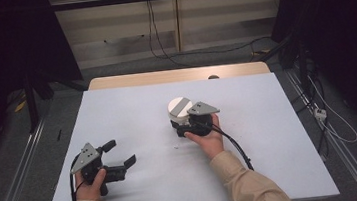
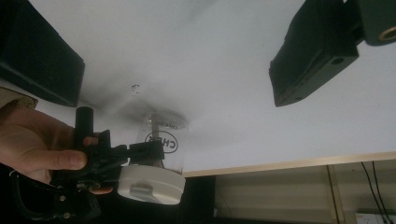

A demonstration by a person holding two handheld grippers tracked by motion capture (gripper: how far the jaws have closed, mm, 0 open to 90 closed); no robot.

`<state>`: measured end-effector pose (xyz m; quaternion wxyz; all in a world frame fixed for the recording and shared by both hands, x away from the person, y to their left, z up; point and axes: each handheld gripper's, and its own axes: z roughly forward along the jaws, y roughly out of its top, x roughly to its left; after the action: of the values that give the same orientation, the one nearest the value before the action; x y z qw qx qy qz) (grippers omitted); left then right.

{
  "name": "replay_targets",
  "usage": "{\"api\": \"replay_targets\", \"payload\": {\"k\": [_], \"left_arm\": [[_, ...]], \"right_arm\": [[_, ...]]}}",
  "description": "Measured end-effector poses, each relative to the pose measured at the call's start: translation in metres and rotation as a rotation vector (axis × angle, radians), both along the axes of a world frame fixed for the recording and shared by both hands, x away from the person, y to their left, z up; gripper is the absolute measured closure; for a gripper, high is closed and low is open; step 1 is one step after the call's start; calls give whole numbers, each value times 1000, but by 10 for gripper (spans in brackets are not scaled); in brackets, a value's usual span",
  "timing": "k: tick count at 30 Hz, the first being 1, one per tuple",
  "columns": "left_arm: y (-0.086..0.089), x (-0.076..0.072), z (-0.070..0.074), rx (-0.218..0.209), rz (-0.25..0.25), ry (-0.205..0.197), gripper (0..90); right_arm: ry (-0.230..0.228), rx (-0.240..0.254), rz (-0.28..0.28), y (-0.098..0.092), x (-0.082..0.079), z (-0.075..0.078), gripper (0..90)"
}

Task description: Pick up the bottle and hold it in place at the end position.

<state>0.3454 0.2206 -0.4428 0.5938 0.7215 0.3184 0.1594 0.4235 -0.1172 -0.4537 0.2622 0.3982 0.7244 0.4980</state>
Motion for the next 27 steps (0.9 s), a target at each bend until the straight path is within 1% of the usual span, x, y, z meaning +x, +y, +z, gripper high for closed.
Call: {"api": "replay_targets", "payload": {"k": [2, 4, 7, 9, 10, 11, 13, 15, 16, 18, 20, 22, 24, 27], "left_arm": [[-3, 1, 0, 12, -1, 6, 28], [-6, 3, 0, 0, -9, 13, 27], [-11, 7, 2, -12, 12, 37, 24], [-15, 9, 3, -9, 17, 45, 25], [-17, 10, 4, -2, 5, 40, 25], [-19, 10, 5, -4, -7, 39, 26], [-23, 12, 6, 10, -23, 37, 30], [-28, 14, 8, 34, -29, 42, 46], [-29, 16, 8, 34, -30, 44, 57], [-31, 19, 8, 32, -27, 60, 65], [-33, 22, 9, 38, -19, 54, 76], [-34, 25, 10, 51, -21, 57, 95], [-38, 26, 11, 59, -29, 49, 110], [-44, 29, 15, 82, -54, 44, 161]], "right_arm": [[-3, -2, 0, 0, 0, 0, 184], [-4, 4, -1, -1, 0, -1, 184], [-3, 5, -1, -1, 0, -1, 184], [-4, 4, -1, 0, 0, -1, 184], [-3, 4, -1, -1, 0, -1, 184], [-3, 4, 0, -1, 0, -1, 184], [-3, 4, 0, -1, -1, -1, 185], [-5, 4, 0, -1, -1, -1, 184], [-5, 4, 1, -1, -1, -1, 185], [-5, 4, 1, -1, 0, -1, 185], [-6, 5, 1, -1, 0, -2, 185], [-6, 5, 0, -1, 0, -1, 184], [-6, 6, 1, -1, 0, -2, 184], [-6, 4, 1, -1, 0, -2, 185]]}}
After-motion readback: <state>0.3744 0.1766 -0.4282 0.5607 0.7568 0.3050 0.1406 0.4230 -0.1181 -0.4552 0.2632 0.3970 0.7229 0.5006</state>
